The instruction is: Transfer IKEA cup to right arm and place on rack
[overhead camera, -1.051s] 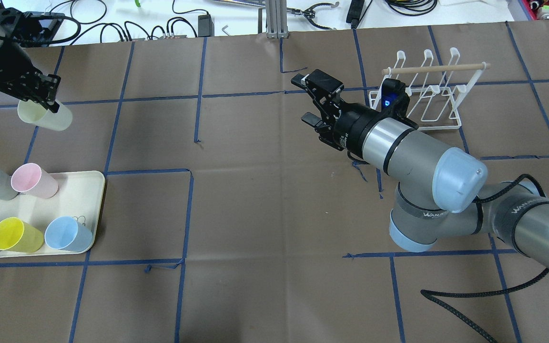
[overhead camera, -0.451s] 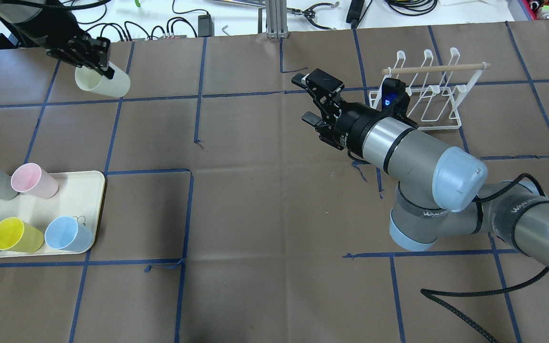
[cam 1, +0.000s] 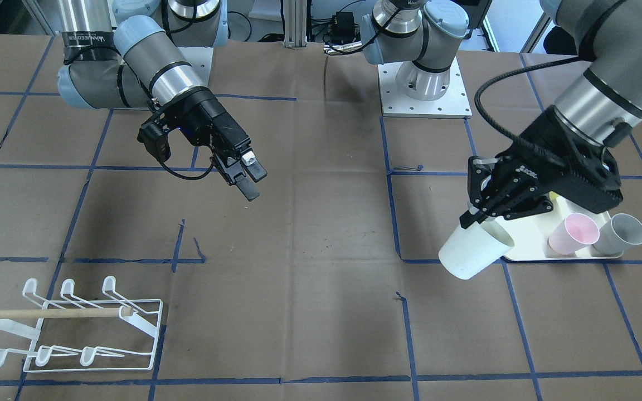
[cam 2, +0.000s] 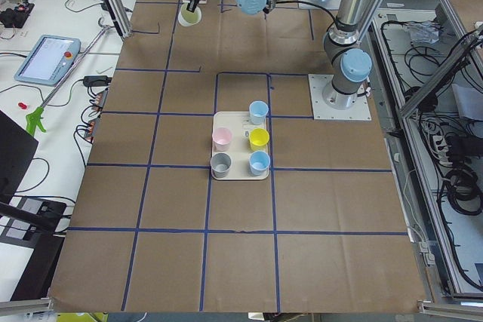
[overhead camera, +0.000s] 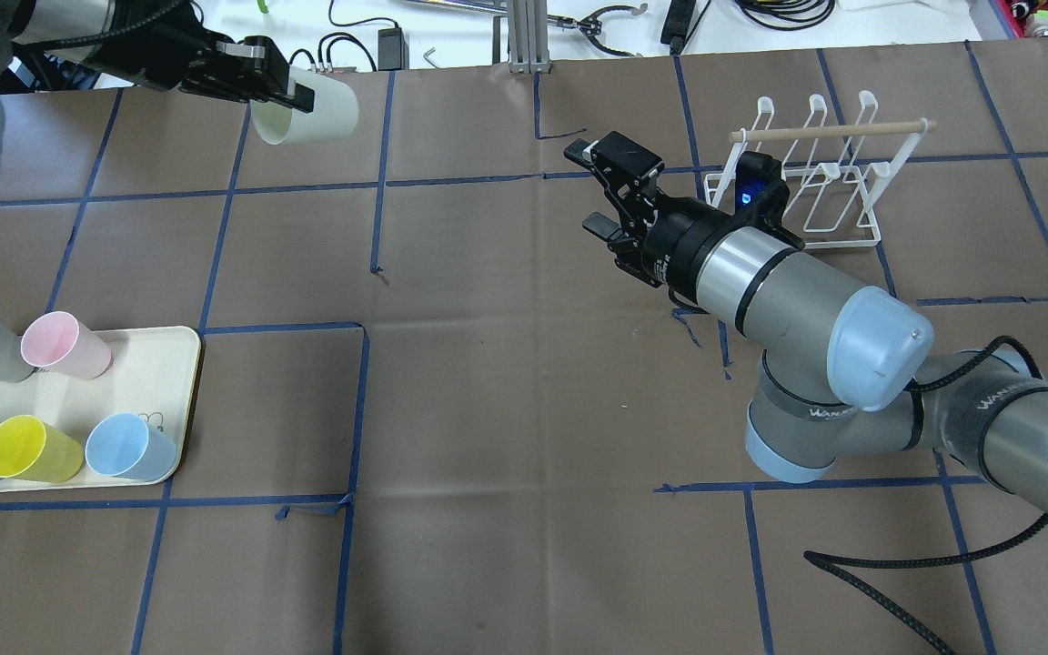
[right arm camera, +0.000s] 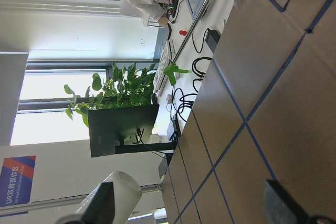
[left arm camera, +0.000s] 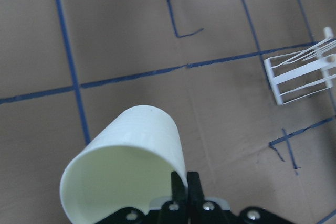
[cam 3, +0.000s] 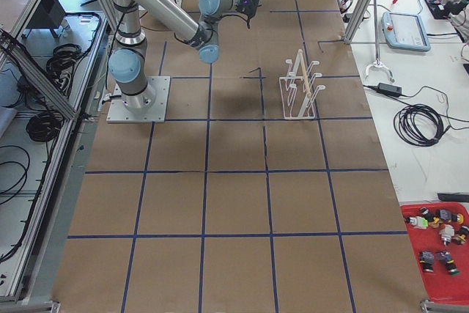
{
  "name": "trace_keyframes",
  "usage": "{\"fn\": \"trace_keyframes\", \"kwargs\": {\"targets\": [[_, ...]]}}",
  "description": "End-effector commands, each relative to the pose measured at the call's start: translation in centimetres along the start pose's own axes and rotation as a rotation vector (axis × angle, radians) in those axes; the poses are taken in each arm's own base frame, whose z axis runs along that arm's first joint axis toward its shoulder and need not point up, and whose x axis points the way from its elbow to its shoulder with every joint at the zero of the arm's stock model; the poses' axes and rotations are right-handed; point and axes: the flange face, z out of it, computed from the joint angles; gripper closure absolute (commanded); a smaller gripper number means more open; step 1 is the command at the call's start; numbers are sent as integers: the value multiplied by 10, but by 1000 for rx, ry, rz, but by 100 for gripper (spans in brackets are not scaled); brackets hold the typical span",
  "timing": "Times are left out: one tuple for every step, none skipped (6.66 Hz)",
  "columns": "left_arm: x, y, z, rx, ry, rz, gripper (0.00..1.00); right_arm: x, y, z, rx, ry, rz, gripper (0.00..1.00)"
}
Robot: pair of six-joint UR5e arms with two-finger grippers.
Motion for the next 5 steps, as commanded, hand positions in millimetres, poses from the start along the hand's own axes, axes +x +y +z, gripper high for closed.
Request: {"fn": "trace_keyframes", "kwargs": {"targets": [[13, 43, 29, 185, 169, 111, 100, 3, 1, -2, 11, 0, 37, 0], [14, 60, 40, 249, 201, 168, 100, 1, 2, -3, 13, -3, 36, 0], [18, 73, 48, 299, 248, 214, 99, -1, 4, -4, 9, -3, 26, 0], [14, 84, 60, 345, 237, 279, 97, 2, 4, -2, 8, 17, 53, 0], [22, 95, 69, 356, 254, 311, 97, 4, 7, -3, 3, 29, 123, 0]]}}
